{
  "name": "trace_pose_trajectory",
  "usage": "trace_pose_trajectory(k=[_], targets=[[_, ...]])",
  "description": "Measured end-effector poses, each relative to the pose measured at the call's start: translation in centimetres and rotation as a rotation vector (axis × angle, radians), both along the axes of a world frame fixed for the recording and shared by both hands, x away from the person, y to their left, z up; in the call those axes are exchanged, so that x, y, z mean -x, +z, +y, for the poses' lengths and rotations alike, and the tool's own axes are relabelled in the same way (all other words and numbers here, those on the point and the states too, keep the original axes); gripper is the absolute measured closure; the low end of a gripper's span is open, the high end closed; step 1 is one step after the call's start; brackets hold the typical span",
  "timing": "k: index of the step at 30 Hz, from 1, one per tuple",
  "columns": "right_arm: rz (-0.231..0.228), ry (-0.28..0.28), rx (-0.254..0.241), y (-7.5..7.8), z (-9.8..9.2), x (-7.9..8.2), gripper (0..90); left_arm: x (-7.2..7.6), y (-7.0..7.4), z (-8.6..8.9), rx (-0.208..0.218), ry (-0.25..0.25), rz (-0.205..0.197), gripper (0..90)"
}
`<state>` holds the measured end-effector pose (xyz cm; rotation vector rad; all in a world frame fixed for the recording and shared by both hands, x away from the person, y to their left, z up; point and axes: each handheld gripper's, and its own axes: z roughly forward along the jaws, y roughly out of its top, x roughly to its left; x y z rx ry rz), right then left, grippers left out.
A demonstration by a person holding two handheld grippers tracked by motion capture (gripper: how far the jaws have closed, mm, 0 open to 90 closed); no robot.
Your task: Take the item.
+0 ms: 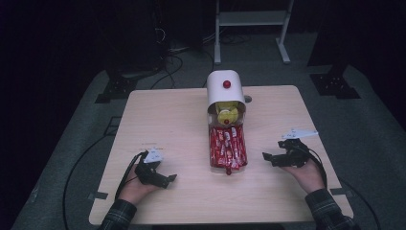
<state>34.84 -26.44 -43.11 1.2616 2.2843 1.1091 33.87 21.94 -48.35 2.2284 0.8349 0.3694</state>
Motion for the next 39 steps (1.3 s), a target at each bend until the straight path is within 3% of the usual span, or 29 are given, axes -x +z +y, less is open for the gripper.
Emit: trace_pose_trajectory(k=[11, 39], targets=[[-0.029, 0.023, -0.014, 0.9, 0.7, 0.0, 15.3, 0.0, 0.0, 0.0, 0.000, 0.000, 0.000, 0.0], [-0.044, 0.073, -0.048, 2.5, 2.9, -0.4, 15.3, 0.0, 0.0, 0.0, 0.000, 0.000, -0.001, 0.0]])
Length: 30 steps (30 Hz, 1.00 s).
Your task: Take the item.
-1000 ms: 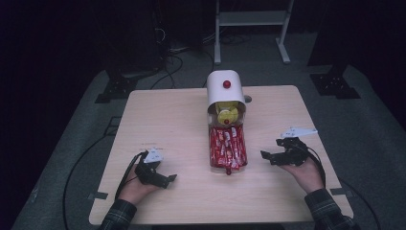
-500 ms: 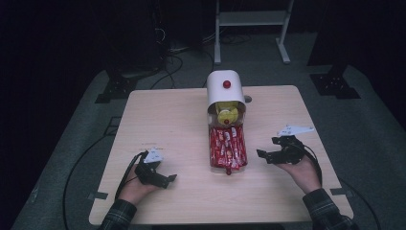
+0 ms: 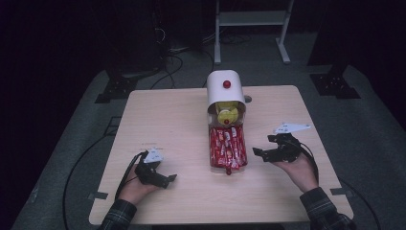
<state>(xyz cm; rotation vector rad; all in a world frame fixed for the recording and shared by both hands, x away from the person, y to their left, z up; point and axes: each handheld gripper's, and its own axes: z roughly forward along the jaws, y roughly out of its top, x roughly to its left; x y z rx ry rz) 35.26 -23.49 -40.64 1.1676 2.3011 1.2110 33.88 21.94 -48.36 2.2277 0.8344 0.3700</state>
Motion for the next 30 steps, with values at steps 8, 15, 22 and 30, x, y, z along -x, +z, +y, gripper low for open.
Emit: trace_pose_trajectory(k=[8, 15, 22, 30], targets=[[-0.003, 0.018, -0.006, 0.4, 0.9, -0.2, 15.3, 0.0, 0.0, 0.0, 0.000, 0.000, 0.000, 0.0], [-0.005, 0.035, -0.002, 0.5, 1.6, -0.3, 15.3, 0.0, 0.0, 0.0, 0.000, 0.000, 0.000, 0.0], [0.001, 0.048, -0.007, 0.5, 1.9, -0.2, 15.3, 0.0, 0.0, 0.0, 0.000, 0.000, 0.000, 0.0], [0.007, 0.081, -0.013, 0.5, 2.9, -0.3, 15.4, 0.0, 0.0, 0.0, 0.000, 0.000, 0.000, 0.0]])
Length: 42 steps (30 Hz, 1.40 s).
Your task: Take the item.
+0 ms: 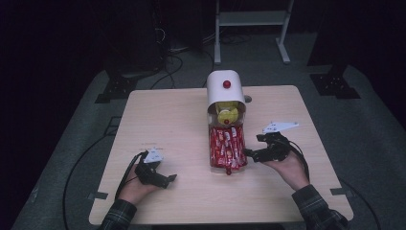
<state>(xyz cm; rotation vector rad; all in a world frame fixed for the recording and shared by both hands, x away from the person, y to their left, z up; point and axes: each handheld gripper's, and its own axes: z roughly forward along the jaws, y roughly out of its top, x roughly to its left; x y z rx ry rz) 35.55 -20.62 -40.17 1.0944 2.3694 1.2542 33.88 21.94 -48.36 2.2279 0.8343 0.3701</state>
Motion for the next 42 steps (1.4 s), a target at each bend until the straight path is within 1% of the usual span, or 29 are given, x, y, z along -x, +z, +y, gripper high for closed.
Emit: trace_pose_trajectory(k=[6, 7, 14, 19, 25, 27, 34, 35, 42], targets=[[0.002, 0.019, -0.008, -0.1, 0.5, 0.0, 15.4, 0.0, 0.0, 0.0, 0.000, 0.000, 0.000, 0.0], [0.001, 0.026, -0.008, -0.1, 0.7, 0.1, 17.0, 0.0, 0.0, 0.0, 0.000, 0.000, 0.000, 0.0], [0.007, 0.039, -0.012, -0.3, 1.1, 0.1, 18.6, 0.0, 0.0, 0.0, 0.000, 0.000, 0.000, 0.0], [0.001, 0.051, -0.027, -0.6, 1.5, 0.3, 22.6, 0.0, 0.0, 0.0, 0.000, 0.000, 0.000, 0.0], [-0.001, 0.065, -0.029, -0.7, 1.9, 0.4, 26.5, 0.0, 0.0, 0.0, -0.001, 0.000, 0.000, 0.0], [-0.008, 0.073, -0.037, -0.7, 2.1, 0.4, 30.1, 0.0, 0.0, 0.0, 0.000, 0.000, 0.000, 0.0], [-0.002, 0.090, -0.035, -1.0, 2.7, 0.4, 34.6, 0.0, 0.0, 0.0, -0.001, 0.000, 0.000, 0.0], [-0.006, 0.094, -0.031, -1.0, 2.9, 0.4, 36.9, 0.0, 0.0, 0.0, 0.000, 0.000, 0.000, 0.0], [-0.018, 0.097, -0.028, -1.2, 3.4, 0.3, 41.2, 0.0, 0.0, 0.0, 0.000, 0.000, 0.000, 0.0]])
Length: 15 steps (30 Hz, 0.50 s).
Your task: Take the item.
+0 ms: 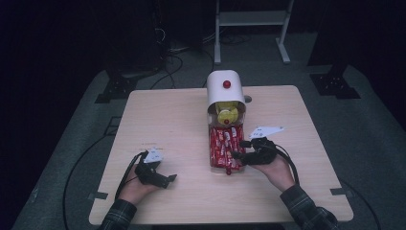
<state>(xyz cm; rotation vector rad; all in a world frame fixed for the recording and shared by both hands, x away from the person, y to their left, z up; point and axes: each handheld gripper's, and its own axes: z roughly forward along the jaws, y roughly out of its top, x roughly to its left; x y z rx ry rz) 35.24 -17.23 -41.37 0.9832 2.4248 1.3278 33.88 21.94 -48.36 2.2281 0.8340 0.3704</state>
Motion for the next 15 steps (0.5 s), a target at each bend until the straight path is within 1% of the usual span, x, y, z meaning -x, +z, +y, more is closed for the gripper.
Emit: trace_pose_trajectory(k=[1, 5, 6, 9, 14, 15], targets=[[-0.004, 0.001, 0.001, -0.1, 0.1, -0.1, 42.9, 0.0, 0.0, 0.0, 0.000, 0.000, 0.000, 0.0], [-0.005, 0.002, 0.006, -0.2, 0.4, -0.2, 44.5, 0.0, 0.0, 0.0, -0.001, 0.000, 0.000, 0.0], [-0.007, 0.004, 0.017, -0.4, 0.8, -0.3, 45.9, 0.0, 0.0, 0.0, 0.000, 0.000, 0.000, 0.0], [-0.017, -0.001, 0.028, -0.6, 1.1, -0.5, 48.0, 0.0, 0.0, 0.0, 0.000, 0.000, 0.000, 0.0], [-0.027, -0.006, 0.032, -0.8, 1.4, -0.6, 51.6, 0.0, 0.0, 0.0, 0.000, 0.000, 0.000, 0.0], [-0.026, -0.009, 0.042, -0.9, 1.5, -0.7, 52.9, 0.0, 0.0, 0.0, 0.000, 0.000, 0.000, 0.0]])
